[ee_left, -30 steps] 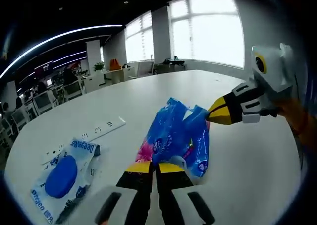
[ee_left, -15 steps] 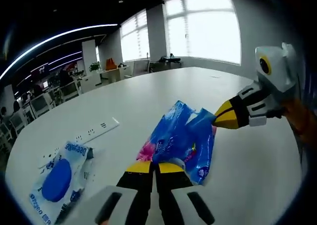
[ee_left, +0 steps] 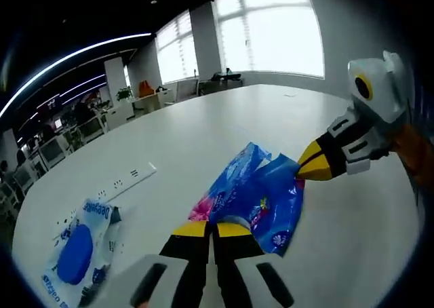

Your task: Arrange the tabletop items into an orderly group along one side of the table until the central work area is clear of visible clutter.

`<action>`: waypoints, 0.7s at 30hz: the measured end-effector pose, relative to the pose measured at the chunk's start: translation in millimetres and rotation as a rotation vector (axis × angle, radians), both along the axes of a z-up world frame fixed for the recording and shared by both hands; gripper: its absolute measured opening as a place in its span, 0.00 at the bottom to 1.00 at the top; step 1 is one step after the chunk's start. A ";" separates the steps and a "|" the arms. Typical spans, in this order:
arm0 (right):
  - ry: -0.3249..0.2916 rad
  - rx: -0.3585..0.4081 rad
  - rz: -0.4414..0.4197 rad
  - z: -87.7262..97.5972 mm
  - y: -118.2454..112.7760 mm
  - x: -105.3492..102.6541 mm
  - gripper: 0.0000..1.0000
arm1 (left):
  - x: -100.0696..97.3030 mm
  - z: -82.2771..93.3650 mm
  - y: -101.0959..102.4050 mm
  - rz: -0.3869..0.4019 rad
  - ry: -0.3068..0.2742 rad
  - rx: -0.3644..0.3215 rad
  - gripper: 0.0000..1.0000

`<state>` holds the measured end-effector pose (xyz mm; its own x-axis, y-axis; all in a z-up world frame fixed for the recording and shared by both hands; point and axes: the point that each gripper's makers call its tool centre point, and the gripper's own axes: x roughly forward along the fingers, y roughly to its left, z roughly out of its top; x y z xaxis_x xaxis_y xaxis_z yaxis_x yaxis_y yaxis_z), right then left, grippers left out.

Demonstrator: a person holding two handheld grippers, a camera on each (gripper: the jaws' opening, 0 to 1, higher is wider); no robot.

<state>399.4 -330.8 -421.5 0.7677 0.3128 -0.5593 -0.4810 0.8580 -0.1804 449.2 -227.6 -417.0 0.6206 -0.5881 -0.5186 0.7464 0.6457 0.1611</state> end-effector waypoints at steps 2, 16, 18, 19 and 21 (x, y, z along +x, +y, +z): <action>-0.003 0.000 -0.003 -0.4 0.5 -0.6 0.00 | -0.1 -0.1 0.2 -0.005 -0.010 0.012 0.00; -0.035 0.001 -0.022 -0.2 -0.7 -7.9 0.12 | 2.1 0.8 14.6 -0.035 -0.089 0.107 0.15; -0.036 0.050 -0.035 4.1 -1.9 -9.4 0.15 | 2.9 -2.2 25.0 -0.021 -0.087 0.134 0.16; -0.035 0.061 -0.032 4.8 -1.9 -10.3 0.17 | 3.0 -2.8 29.4 -0.016 -0.085 0.137 0.19; -0.030 0.085 -0.033 5.1 -3.3 -13.6 0.18 | 1.8 -3.6 39.3 0.012 -0.061 0.107 0.23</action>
<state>385.9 -334.1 -416.4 0.7947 0.3323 -0.5080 -0.4473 0.8863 -0.1199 451.0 -188.3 -420.5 0.6597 -0.5238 -0.5389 0.7254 0.6312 0.2745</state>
